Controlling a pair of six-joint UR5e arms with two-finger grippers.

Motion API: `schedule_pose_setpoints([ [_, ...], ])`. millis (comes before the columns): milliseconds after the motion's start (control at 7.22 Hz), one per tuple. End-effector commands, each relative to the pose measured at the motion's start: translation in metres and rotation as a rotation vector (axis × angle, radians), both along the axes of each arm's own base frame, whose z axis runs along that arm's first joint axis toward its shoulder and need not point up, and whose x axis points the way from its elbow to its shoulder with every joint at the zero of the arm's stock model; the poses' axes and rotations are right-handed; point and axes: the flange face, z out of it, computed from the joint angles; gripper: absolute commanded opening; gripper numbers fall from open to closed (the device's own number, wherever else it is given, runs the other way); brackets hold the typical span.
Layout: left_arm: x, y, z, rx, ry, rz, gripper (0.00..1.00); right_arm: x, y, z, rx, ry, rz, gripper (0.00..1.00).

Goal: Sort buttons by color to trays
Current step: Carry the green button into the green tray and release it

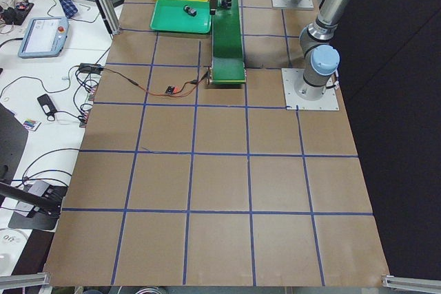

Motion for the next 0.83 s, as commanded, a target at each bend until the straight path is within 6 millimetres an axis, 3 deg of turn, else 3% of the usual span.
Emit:
schedule_pose_setpoints([
  [0, 0.000, 0.000, 0.000, 0.000, -0.002, -0.001, 1.00, -0.004, 0.001, -0.004, 0.006, 0.019, -0.002, 0.16],
  [139, 0.000, 0.000, 0.001, -0.001, 0.000, 0.001, 1.00, -0.013, -0.003, -0.001, 0.001, 0.061, 0.003, 0.00],
  [277, 0.000, 0.000, 0.000, 0.000, 0.000, -0.001, 1.00, -0.015, -0.009, 0.011, -0.039, 0.088, 0.007, 0.00],
  [554, 0.000, 0.000, 0.000, 0.000, 0.000, -0.001, 1.00, -0.010, -0.041, 0.059, -0.137, 0.070, -0.014, 0.00],
  [693, 0.000, 0.000, 0.000, 0.000, 0.000, -0.001, 1.00, -0.008, -0.054, 0.071, -0.172, 0.061, -0.016, 0.00],
])
